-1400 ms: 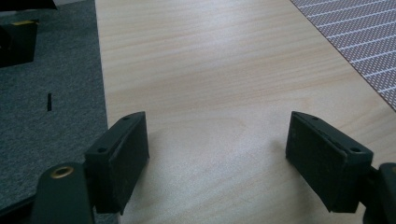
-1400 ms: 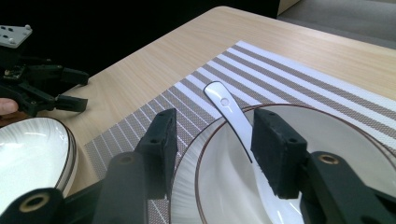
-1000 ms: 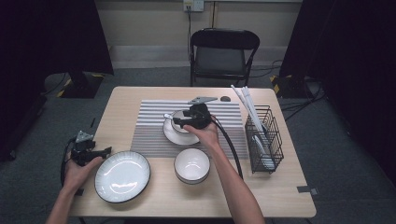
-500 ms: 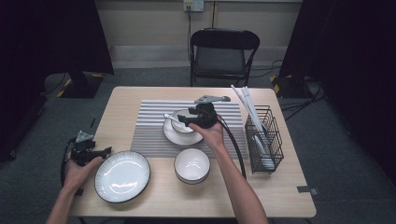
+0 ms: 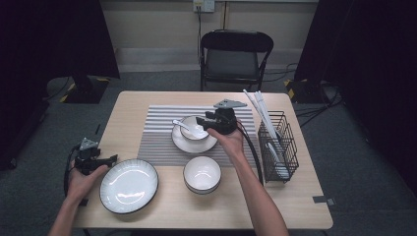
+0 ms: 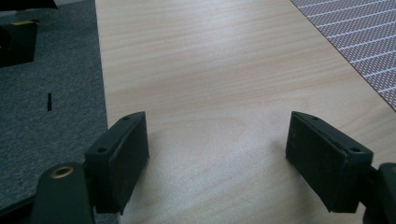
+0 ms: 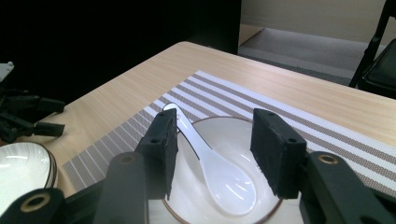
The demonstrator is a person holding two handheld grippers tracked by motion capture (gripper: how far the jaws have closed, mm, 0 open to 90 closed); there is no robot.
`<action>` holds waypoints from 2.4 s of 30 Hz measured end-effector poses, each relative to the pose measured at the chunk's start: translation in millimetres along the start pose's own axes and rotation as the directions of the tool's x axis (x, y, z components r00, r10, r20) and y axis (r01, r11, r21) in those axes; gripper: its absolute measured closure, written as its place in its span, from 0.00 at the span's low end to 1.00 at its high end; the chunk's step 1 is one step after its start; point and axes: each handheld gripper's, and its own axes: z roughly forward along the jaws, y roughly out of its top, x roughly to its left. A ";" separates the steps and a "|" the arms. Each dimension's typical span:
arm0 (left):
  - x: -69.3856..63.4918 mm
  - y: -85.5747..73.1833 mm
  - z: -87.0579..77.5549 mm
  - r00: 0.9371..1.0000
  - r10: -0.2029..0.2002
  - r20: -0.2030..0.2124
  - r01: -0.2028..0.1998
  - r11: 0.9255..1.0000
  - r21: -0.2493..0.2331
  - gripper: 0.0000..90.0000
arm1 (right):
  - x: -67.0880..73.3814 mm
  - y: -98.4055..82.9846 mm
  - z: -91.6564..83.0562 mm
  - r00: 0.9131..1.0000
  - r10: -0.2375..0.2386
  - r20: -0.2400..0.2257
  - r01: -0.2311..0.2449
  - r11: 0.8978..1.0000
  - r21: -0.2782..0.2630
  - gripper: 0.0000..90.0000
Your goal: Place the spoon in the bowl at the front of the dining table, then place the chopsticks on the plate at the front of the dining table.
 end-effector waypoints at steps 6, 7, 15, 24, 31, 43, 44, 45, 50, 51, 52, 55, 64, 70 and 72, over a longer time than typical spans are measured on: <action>0.0 0.0 0.0 1.000 0.000 0.000 0.000 1.000 0.000 0.23 | -4.5 0.0 -11.9 1.000 0.013 -0.018 -0.013 1.000 0.010 0.57; 0.1 0.0 -0.1 1.000 0.001 0.000 -0.001 1.000 0.001 0.23 | -4.6 0.3 -13.0 1.000 0.018 -0.018 -0.017 1.000 0.014 0.57; -0.2 -0.1 -0.1 1.000 -0.002 0.000 0.002 1.000 0.000 0.23 | -8.7 7.2 -30.0 0.999 0.038 -0.024 -0.038 0.999 0.013 0.48; -0.1 -0.1 -0.2 1.000 0.000 -0.003 0.000 1.000 0.001 0.23 | -17.3 8.9 -43.3 0.998 0.056 0.002 -0.056 0.998 0.007 0.44; -0.3 -0.2 -0.3 1.000 -0.003 -0.002 0.003 1.000 0.001 0.23 | -22.1 10.3 -51.5 0.998 0.058 0.019 -0.058 0.998 0.017 0.40; -0.2 -0.3 -0.3 1.000 -0.003 -0.003 0.003 1.000 0.001 0.23 | -34.1 20.7 -72.9 0.997 0.064 0.049 -0.064 0.998 -0.004 0.38; -0.2 -0.3 -0.2 1.000 -0.003 -0.001 0.003 1.000 -0.001 0.23 | -35.3 20.8 -74.5 0.997 0.065 0.052 -0.065 0.998 -0.003 0.38; -0.3 -0.3 -0.3 1.000 -0.004 -0.002 0.004 1.000 0.000 0.23 | -36.9 20.8 -76.0 0.996 0.066 0.057 -0.066 0.998 -0.004 0.38; -0.3 -0.3 -0.3 1.000 -0.004 -0.003 0.004 1.000 0.000 0.23 | -47.0 19.8 -84.4 0.993 0.082 0.081 -0.081 0.997 -0.008 0.38; -0.1 -0.3 -0.3 1.000 -0.003 0.000 0.003 1.000 -0.001 0.23 | -47.0 19.8 -84.4 0.993 0.082 0.081 -0.081 0.997 -0.008 0.38; -0.1 -0.3 -0.3 1.000 -0.003 -0.001 0.003 1.000 -0.001 0.23 | -52.0 19.3 -88.1 0.992 0.083 0.097 -0.083 0.997 -0.006 0.38; -0.1 -0.3 -0.2 1.000 -0.003 0.000 0.003 1.000 -0.001 0.23 | -58.8 17.7 -92.3 0.988 0.095 0.121 -0.095 0.995 -0.003 0.37; 0.5 -0.1 -0.1 1.000 0.000 0.004 0.000 1.000 0.000 0.23 | -74.6 15.0 -99.7 0.978 0.102 0.184 -0.104 0.995 0.003 0.37; 0.4 -0.1 -0.1 1.000 -0.001 0.004 0.001 1.000 0.000 0.23 | -84.7 11.8 -104.8 0.970 0.118 0.211 -0.119 0.993 -0.010 0.38; 0.5 -0.1 -0.1 1.000 0.001 0.003 -0.001 1.000 0.000 0.23 | -84.7 12.5 -106.7 0.969 0.107 0.224 -0.108 0.994 -0.007 0.37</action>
